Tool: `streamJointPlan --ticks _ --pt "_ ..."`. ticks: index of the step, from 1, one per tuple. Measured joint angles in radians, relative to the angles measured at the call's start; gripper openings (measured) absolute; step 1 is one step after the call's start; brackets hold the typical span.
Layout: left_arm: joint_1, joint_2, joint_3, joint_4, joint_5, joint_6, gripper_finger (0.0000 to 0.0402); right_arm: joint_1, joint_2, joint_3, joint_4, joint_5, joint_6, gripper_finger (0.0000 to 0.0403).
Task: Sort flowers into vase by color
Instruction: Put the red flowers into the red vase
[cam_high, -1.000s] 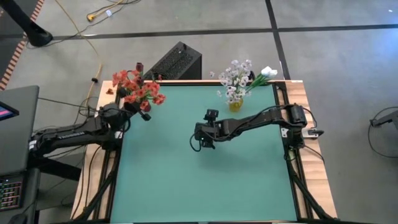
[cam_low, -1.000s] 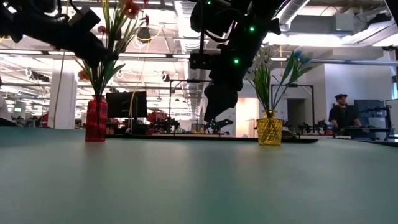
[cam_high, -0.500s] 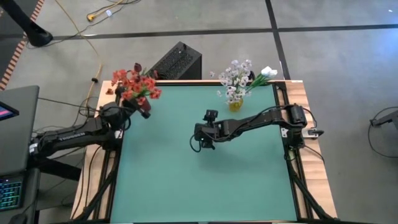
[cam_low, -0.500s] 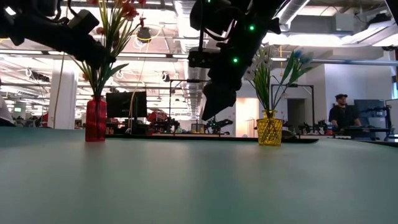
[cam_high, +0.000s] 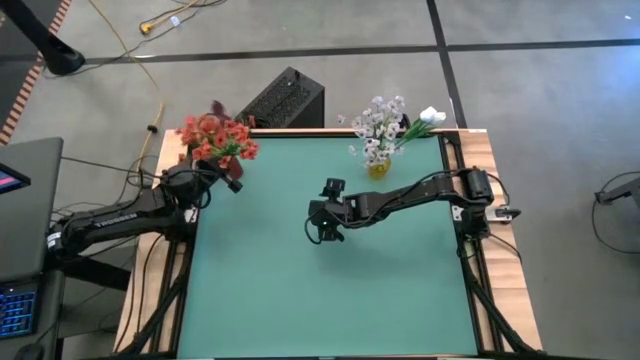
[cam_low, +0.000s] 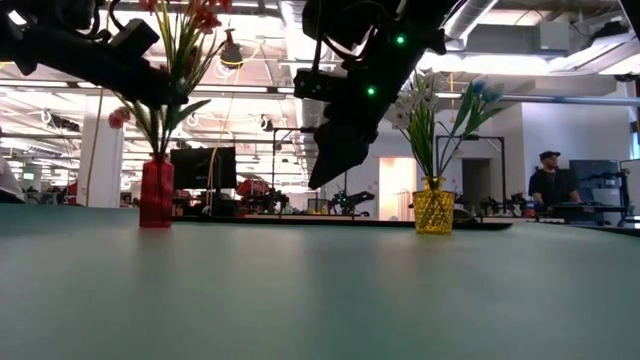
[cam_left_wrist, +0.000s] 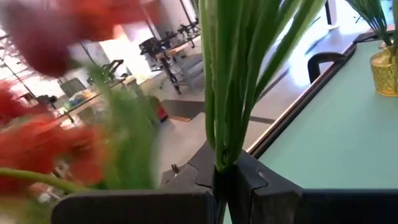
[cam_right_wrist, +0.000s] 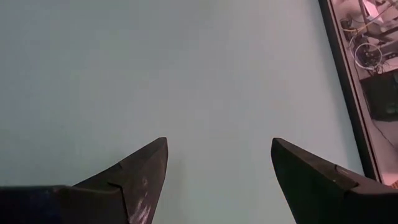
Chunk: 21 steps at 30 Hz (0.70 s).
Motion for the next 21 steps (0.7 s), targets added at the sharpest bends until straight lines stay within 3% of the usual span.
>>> streamJointPlan --ticks 6,9,14,18,21 --pt "0.000 0.000 0.000 -0.001 0.000 0.007 0.0000 -0.001 0.000 0.000 0.025 0.000 -0.004 0.0311" --pt "0.000 0.000 0.000 -0.001 0.000 0.003 0.0000 -0.012 0.000 0.000 0.131 -0.048 -0.012 0.0311" --pt "0.000 0.000 0.000 -0.001 -0.007 -0.047 0.0000 -0.077 0.000 -0.099 0.647 -0.286 -0.006 0.0311" --pt "0.000 0.002 0.000 -0.003 -0.027 -0.075 0.0000 -0.126 0.031 -0.169 0.988 -0.317 0.041 0.0311" --pt "0.000 0.002 0.000 -0.009 -0.028 -0.075 0.0000 -0.152 0.097 -0.157 1.109 -0.364 0.084 0.0311"
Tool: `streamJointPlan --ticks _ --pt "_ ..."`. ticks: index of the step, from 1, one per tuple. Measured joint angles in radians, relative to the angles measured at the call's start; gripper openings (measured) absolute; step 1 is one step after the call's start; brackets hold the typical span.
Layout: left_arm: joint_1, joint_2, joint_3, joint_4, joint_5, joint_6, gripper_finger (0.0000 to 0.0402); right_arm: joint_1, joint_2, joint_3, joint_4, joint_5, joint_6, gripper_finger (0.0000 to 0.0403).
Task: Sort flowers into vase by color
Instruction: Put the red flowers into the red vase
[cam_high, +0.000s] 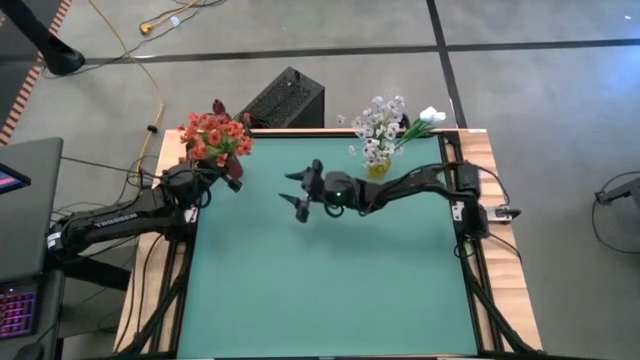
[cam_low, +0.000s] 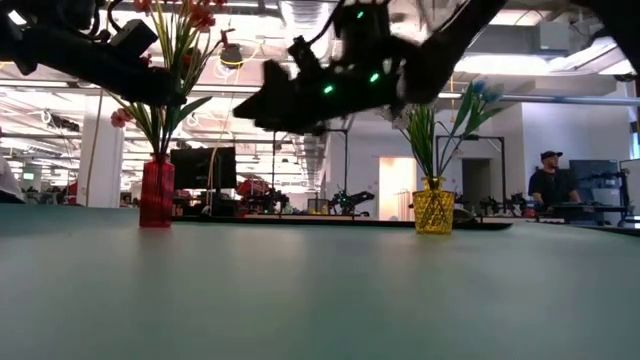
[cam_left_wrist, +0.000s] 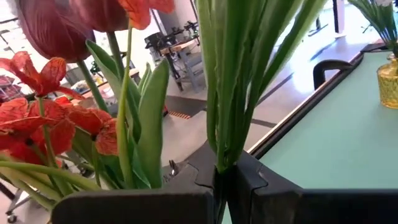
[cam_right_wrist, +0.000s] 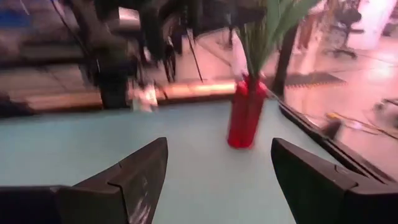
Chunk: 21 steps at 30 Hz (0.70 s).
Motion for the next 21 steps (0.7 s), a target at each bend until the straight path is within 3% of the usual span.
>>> streamJointPlan --ticks 5,14,21 --pt "0.004 0.001 0.000 -0.033 -0.001 -0.027 0.0000 -0.018 0.159 0.124 0.053 -0.038 0.049 0.0311" --pt "0.012 0.001 -0.002 -0.091 -0.008 -0.100 0.0000 -0.021 0.396 0.473 0.028 -0.028 0.046 0.0311" --pt "0.029 0.002 -0.002 -0.123 -0.010 -0.113 0.0000 -0.056 0.536 0.783 -0.229 -0.027 0.045 0.0311"
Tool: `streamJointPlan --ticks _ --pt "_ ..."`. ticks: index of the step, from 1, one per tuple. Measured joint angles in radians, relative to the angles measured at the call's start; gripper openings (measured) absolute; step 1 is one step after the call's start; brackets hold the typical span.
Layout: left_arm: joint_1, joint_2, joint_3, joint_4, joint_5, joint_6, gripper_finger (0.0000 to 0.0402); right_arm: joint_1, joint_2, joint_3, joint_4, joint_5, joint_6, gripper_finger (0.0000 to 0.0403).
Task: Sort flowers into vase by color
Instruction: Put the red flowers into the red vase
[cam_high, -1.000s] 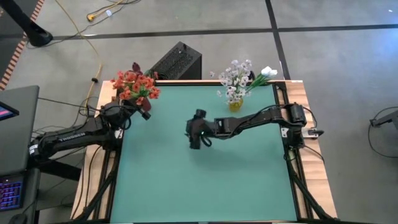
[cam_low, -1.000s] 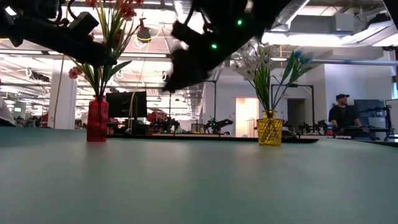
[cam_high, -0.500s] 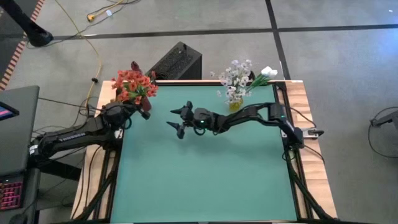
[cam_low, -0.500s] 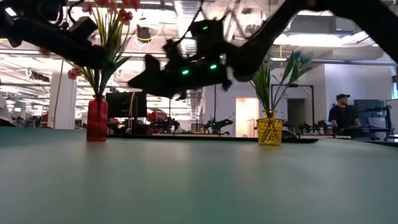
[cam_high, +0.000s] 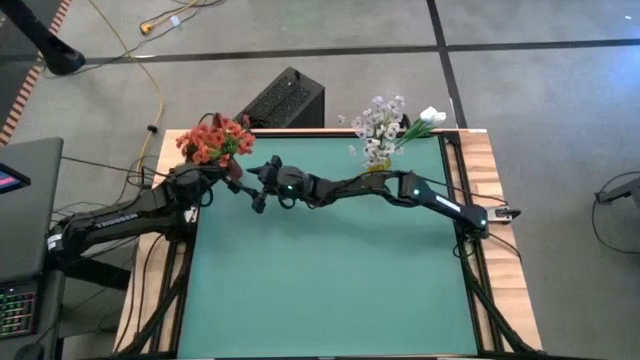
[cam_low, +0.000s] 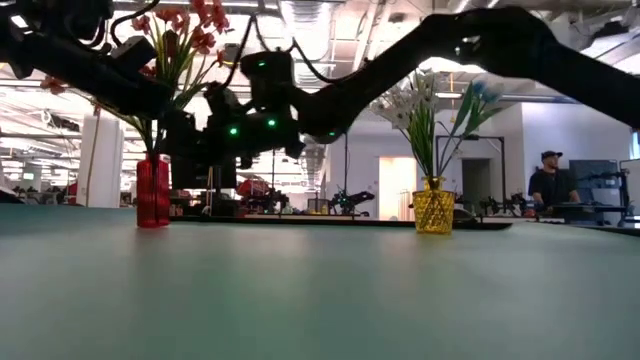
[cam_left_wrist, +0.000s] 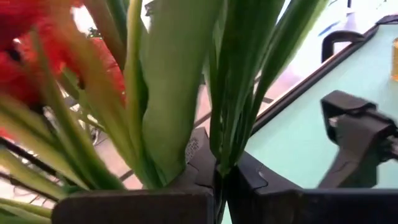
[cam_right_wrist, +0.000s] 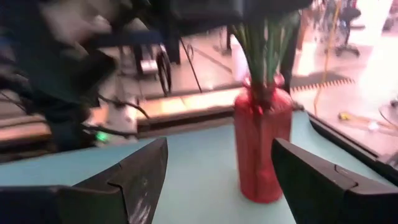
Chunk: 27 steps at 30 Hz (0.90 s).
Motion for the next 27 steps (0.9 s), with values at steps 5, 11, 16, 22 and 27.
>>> streamJointPlan --ticks 5,11,16,22,27 --pt "0.042 0.000 -0.043 0.037 0.015 -0.003 0.0000 -0.021 0.039 0.117 -0.105 0.000 0.001 0.0311" --pt "0.092 -0.002 -0.115 0.117 0.052 -0.030 0.0000 -0.038 0.039 0.122 -0.125 -0.001 0.050 0.0311" --pt "0.111 -0.002 -0.116 0.112 0.062 -0.018 0.0000 -0.044 0.039 0.122 -0.152 -0.001 0.053 0.0311" --pt "0.125 -0.002 -0.117 0.112 0.058 -0.018 0.0000 -0.042 0.039 0.121 -0.148 -0.001 0.053 0.0311" --pt "0.125 -0.001 -0.117 0.112 0.039 -0.002 0.0021 -0.042 0.039 0.121 -0.161 -0.002 0.056 0.0311"
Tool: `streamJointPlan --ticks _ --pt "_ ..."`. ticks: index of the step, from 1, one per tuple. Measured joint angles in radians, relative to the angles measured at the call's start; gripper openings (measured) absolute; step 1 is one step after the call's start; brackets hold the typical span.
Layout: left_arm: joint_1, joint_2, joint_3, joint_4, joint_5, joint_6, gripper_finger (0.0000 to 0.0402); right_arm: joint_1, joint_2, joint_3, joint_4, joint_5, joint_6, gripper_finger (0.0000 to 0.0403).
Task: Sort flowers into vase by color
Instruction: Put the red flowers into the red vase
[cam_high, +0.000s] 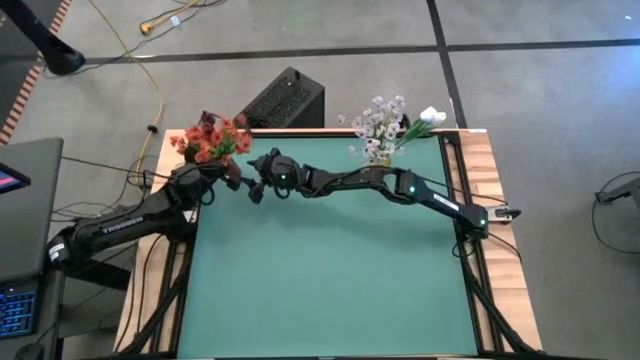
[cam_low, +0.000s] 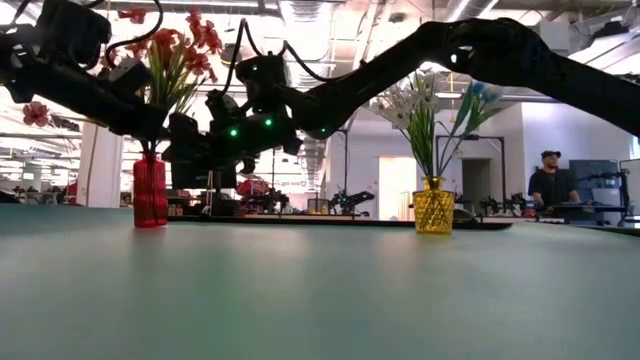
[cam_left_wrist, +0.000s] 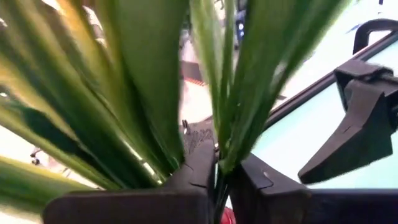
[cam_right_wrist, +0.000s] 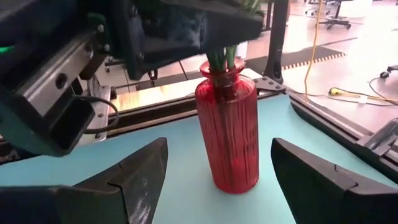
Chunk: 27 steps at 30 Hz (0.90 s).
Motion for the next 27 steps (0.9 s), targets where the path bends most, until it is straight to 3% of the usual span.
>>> streamJointPlan --ticks 14,21,27 --pt "0.000 0.001 0.005 -0.004 0.005 -0.022 0.0165 -0.012 0.000 0.000 -0.034 -0.009 0.034 0.0311" --pt "0.000 0.001 0.014 -0.005 0.077 -0.031 0.0180 -0.013 -0.002 0.000 -0.040 -0.026 0.034 0.0311" --pt "0.000 0.001 0.016 -0.011 0.072 -0.032 0.0181 -0.014 -0.002 0.000 -0.071 -0.030 0.034 0.0311"
